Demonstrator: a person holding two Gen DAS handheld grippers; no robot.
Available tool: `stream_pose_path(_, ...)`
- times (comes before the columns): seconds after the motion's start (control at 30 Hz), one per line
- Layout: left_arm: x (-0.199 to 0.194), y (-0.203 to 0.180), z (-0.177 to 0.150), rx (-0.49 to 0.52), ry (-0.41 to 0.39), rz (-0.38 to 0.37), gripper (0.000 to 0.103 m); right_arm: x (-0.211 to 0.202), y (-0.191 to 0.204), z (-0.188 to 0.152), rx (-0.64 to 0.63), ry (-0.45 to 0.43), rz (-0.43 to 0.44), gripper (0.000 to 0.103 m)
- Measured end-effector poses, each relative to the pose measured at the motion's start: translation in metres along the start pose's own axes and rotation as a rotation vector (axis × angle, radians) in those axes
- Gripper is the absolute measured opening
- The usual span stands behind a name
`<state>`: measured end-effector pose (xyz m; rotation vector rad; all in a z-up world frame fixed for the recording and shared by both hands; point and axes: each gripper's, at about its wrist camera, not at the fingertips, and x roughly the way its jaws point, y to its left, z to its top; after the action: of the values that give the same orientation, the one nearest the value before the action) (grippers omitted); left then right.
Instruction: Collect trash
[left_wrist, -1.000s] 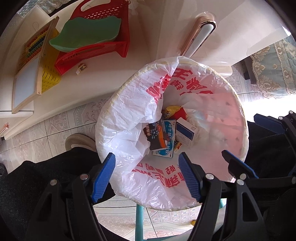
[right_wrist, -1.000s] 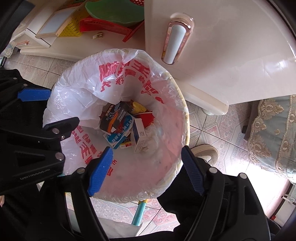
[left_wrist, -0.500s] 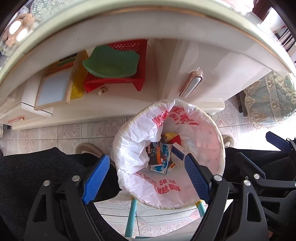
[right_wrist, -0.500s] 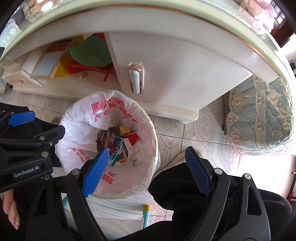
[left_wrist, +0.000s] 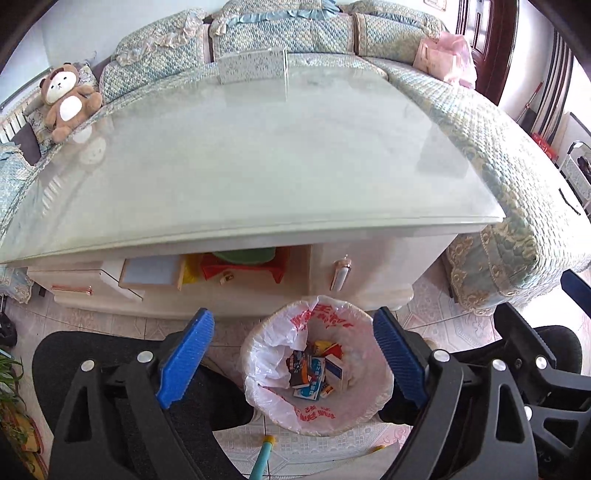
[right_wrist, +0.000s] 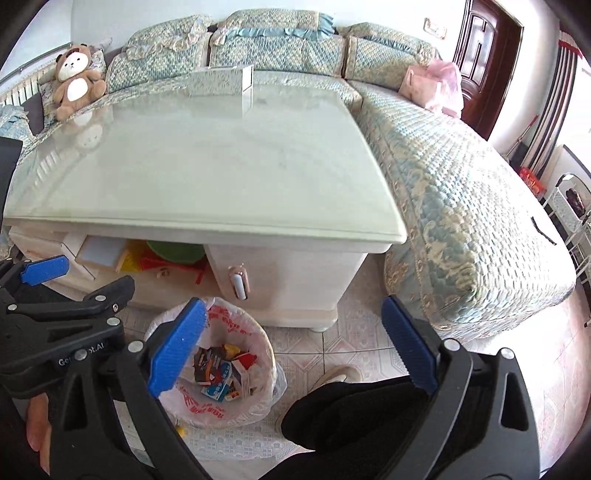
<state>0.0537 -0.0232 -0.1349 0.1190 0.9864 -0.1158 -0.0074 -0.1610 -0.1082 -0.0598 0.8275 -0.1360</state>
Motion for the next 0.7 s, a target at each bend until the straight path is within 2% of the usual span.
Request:
stream_pose_path(0.23, -0.077, 0.002, 0.016, -0.028, -0.199, 0.070, 0.089, -0.061, -0.007, 0.021, 0.034, -0.169, -0.057, 0.095)
stream_pose_path(0.37, -0.118, 0.006, 0.018, -0.056, -0.296, 0.099, 0.096, -0.093, -0.009, 0.025, 0.043, -0.261, -0.101, 0.097)
stream_pose_path(0.7, -0.174, 0.015, 0.009, -0.101, -0.374, 0.054, 0.096, -0.140, -0.018, 0.023, 0.072, -0.352, -0.087, 0.097)
